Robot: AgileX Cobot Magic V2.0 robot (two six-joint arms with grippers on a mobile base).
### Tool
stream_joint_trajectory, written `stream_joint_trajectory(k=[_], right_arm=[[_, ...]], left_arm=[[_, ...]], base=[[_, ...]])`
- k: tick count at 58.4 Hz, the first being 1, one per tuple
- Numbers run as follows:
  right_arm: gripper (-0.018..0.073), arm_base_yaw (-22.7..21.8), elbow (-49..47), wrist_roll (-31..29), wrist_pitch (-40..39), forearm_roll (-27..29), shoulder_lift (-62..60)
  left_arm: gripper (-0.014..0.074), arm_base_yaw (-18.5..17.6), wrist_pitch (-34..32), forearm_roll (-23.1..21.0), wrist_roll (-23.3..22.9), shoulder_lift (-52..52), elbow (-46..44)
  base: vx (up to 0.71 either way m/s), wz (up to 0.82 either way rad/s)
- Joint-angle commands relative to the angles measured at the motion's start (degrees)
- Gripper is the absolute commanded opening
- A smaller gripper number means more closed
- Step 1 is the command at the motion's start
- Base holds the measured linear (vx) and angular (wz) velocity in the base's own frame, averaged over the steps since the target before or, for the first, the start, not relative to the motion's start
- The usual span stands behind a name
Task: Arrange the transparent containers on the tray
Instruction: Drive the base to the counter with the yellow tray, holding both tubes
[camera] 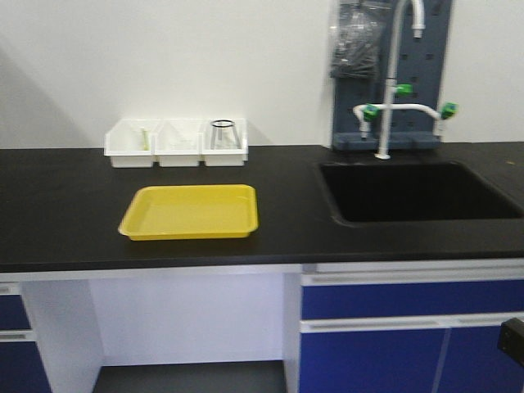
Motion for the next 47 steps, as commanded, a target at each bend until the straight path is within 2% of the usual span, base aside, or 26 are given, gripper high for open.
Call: stream_joint_trajectory(k=[1, 16, 47], right_arm=[[-0.0013, -0.1, -1.6, -0.5, -4.3, -1.0, 0.1], [-0.0013, -0.1, -1.6, -0.5, -4.1, -1.0, 0.1], [-0.0013, -0.1, -1.6, -0.5, -4.1, -1.0, 0.1]], left_arm=[[0.0002, -0.3, -3.9, -1.2, 0.0, 0.1, -2.0], [0.0002, -0.3, -3.9, -1.2, 0.0, 0.1, -2.0], [0.0002, -0.3, -4.0, -1.2, 0.0, 0.1, -2.0]], base=[[0.33, 0.44], [0.38, 0.27], [0.42, 0.05]])
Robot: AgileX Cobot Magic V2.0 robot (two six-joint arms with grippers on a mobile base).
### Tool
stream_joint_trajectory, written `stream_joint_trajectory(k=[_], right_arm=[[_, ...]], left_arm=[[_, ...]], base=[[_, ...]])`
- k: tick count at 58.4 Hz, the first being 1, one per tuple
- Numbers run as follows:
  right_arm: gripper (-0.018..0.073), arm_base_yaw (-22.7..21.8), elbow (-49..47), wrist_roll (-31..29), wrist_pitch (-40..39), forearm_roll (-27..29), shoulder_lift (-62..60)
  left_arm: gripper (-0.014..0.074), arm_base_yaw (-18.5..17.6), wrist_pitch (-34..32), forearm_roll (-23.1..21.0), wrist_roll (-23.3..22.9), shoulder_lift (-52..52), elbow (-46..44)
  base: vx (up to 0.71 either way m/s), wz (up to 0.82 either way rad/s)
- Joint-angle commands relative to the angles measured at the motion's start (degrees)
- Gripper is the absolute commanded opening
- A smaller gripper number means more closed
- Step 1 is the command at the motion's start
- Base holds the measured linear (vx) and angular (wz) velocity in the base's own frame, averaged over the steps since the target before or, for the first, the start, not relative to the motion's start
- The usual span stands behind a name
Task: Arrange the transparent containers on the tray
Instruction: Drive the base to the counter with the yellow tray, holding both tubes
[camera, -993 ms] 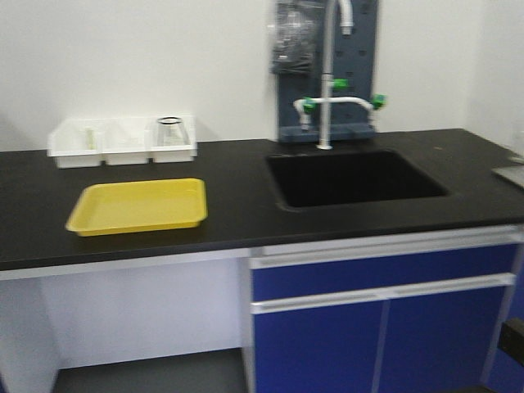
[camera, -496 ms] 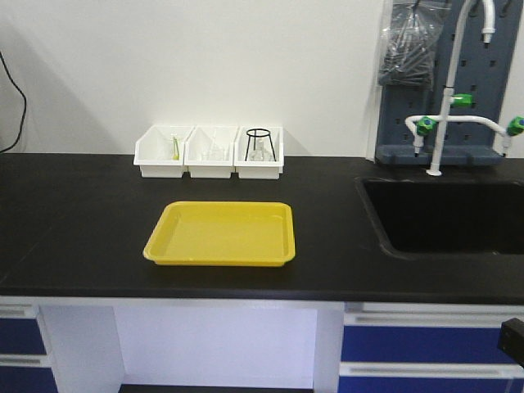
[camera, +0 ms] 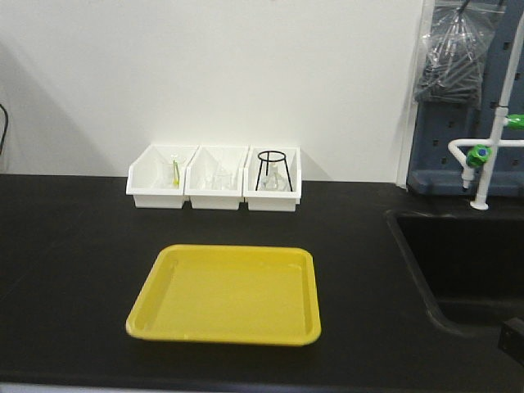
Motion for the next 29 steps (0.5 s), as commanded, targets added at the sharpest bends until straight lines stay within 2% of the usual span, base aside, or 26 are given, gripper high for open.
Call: stream_joint_trajectory(k=[1, 29], right_arm=[[-0.0013, -0.1, -1.6, -0.5, -4.2, -1.0, 0.1], [-0.0013, -0.1, -1.6, -0.5, -4.2, -1.0, 0.1]], left_arm=[[0.0002, -0.3, -4.1, -1.2, 0.0, 0.1, -2.0], [0.0002, -0.3, -4.1, -1.2, 0.0, 0.1, -2.0]], base=[[0.42, 0.03], [0.39, -0.05]])
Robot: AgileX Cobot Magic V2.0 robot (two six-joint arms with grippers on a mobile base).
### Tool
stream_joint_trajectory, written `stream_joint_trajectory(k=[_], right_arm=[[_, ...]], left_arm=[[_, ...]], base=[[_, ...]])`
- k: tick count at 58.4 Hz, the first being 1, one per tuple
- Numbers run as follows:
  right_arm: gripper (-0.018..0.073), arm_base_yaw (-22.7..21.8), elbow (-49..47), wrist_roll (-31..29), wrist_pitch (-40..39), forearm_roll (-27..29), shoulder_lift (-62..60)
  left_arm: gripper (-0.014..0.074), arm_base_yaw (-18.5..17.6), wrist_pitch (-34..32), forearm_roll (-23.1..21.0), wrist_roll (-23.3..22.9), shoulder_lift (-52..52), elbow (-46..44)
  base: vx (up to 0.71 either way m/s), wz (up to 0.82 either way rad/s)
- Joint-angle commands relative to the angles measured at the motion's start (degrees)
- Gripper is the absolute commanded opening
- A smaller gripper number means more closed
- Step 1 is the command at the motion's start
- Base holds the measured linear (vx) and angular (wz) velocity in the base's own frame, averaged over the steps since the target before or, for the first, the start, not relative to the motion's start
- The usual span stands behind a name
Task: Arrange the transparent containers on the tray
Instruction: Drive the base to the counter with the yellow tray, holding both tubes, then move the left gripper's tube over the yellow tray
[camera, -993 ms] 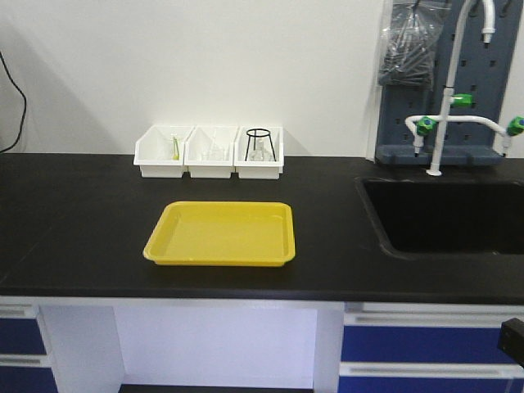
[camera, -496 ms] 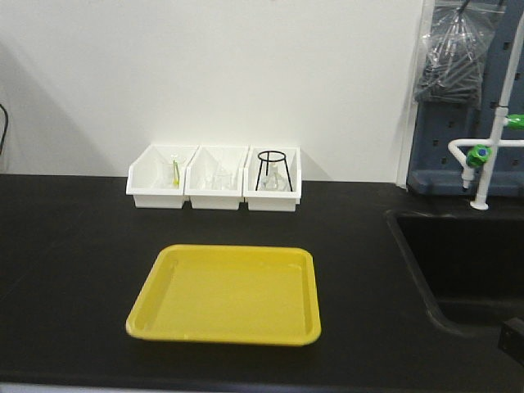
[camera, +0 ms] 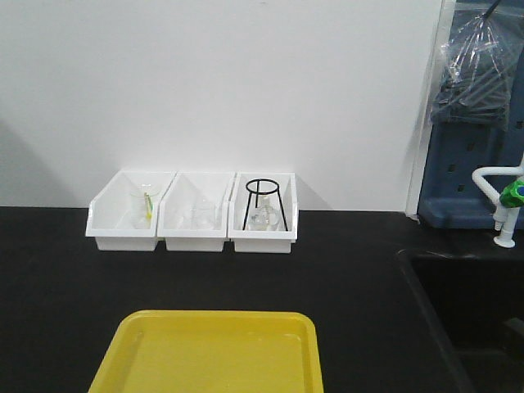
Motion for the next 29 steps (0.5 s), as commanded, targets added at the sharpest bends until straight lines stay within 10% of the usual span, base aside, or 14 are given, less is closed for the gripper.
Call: stream_joint_trajectory(k=[1, 29], right_arm=[[-0.0013, -0.1, -1.6, -0.5, -4.2, -1.0, 0.1], [-0.0011, -0.1, -1.6, -0.5, -4.2, -1.0, 0.1]], left_arm=[[0.0002, -0.3, -4.1, -1.2, 0.0, 0.1, -2.0], [0.0002, -0.3, -4.3, -1.2, 0.0, 0.1, -2.0]], base=[[0.35, -0.16], [0.24, -0.17]])
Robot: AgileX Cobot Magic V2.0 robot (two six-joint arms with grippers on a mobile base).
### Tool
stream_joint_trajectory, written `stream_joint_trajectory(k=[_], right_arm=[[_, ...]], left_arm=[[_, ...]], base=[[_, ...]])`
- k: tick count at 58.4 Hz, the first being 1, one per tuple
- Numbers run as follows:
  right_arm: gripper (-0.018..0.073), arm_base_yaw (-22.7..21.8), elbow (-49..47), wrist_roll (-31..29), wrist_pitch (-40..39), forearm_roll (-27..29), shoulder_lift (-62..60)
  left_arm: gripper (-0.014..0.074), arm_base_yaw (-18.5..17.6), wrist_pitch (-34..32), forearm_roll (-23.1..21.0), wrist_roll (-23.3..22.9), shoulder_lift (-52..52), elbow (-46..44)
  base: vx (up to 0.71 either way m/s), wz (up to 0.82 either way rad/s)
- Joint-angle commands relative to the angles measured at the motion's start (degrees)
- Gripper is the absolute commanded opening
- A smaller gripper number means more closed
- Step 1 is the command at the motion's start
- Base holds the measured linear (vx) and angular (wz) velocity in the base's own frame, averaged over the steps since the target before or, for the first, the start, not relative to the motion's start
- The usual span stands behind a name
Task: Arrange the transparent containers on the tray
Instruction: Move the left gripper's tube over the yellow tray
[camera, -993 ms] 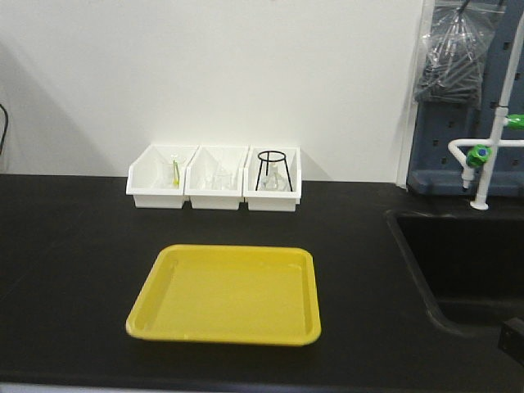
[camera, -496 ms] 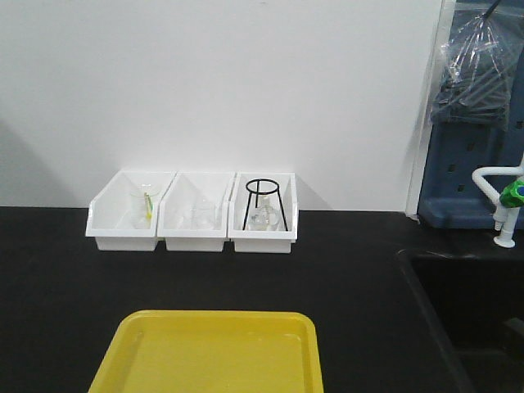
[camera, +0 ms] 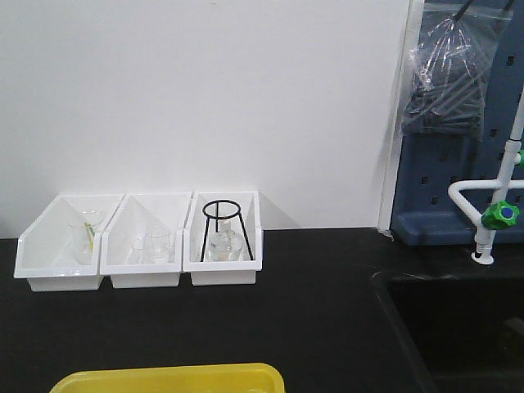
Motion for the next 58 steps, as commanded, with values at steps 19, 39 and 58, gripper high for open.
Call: stream_joint_trajectory(k=[19, 39, 58], right_arm=[[-0.0011, -0.1, -1.6, -0.5, -4.3, -1.0, 0.1], [-0.0011, -0.1, -1.6, -0.5, -4.3, -1.0, 0.1], [-0.0011, -0.1, -1.6, -0.5, -4.4, -0.9, 0.1]], left_arm=[[0.0002, -0.3, -4.3, -1.2, 0.0, 0.1, -2.0], [0.0002, -0.3, -4.3, -1.2, 0.0, 0.1, -2.0], [0.0002, -0.3, -4.6, -2.3, -0.6, 0.2, -2.0]], base=[[0.04, -0.02], [0.00, 0.00], [0.00, 0.00]])
